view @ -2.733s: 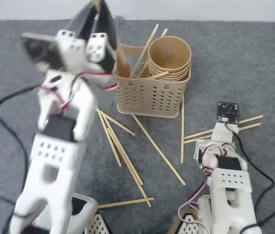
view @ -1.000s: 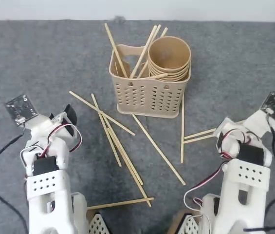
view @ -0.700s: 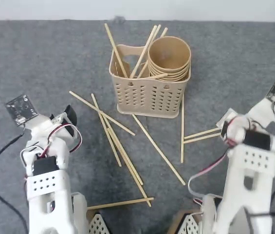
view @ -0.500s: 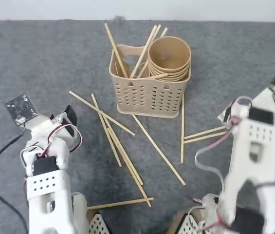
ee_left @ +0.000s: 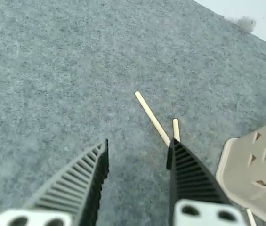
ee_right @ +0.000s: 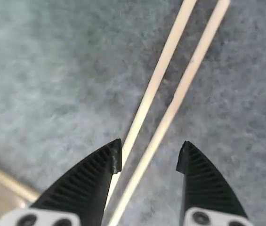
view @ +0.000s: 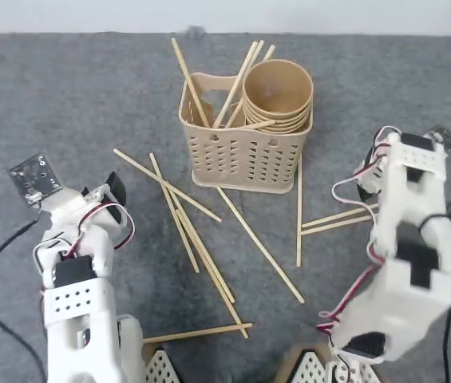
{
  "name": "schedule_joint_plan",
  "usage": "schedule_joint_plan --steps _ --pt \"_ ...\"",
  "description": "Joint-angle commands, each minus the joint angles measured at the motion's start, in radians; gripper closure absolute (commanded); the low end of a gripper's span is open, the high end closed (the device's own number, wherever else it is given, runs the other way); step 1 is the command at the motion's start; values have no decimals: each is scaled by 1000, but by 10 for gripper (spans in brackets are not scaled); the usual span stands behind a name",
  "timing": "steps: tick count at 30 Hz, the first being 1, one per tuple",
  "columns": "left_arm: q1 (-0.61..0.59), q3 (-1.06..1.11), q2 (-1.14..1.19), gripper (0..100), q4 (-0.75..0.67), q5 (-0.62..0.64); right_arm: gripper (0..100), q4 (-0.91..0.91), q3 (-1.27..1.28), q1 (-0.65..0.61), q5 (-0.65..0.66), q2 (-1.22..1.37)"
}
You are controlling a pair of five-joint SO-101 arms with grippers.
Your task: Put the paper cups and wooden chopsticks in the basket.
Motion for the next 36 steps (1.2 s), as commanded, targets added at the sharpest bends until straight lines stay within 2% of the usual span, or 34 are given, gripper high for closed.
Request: schedule_joint_plan --steps 1,7,9,11,14,16,28,31,36 --pt "-9 -42 101 804 -78 11 790 16 -98 16 -14 82" --pt "-14 -208 396 806 -103 9 803 58 -161 7 -6 168" --pt "-34 -262 466 807 -103 2 877 81 -180 12 15 168" --pt "-44 -292 503 808 -103 -18 993 110 -199 13 64 168" --pt "-41 -295 514 808 -104 -25 958 183 -235 16 94 168" --pt "-38 -295 508 808 -106 -25 994 234 -270 21 98 168" --pt "-37 -295 517 808 -106 -26 991 591 -483 42 117 150" --pt "-38 -294 517 808 -103 -26 991 598 -466 50 193 50" --pt "-38 -269 517 806 -106 -26 991 593 -359 114 236 -211"
